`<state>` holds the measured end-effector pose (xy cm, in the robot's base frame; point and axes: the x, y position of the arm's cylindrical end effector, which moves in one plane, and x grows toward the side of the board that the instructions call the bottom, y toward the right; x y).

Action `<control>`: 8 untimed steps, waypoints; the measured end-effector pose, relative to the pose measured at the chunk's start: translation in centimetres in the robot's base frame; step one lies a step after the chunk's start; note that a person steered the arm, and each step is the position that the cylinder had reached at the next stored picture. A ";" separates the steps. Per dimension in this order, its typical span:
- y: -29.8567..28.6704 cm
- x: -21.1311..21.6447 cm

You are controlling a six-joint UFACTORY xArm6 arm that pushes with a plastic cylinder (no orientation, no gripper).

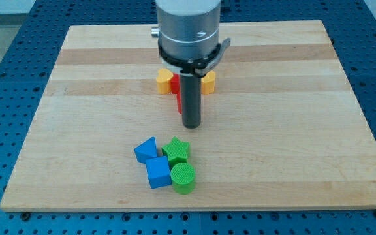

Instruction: Push the green blocks downwards

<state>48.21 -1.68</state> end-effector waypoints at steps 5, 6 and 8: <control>-0.8 1.1; 1.8 5.2; 1.8 12.5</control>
<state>60.72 0.13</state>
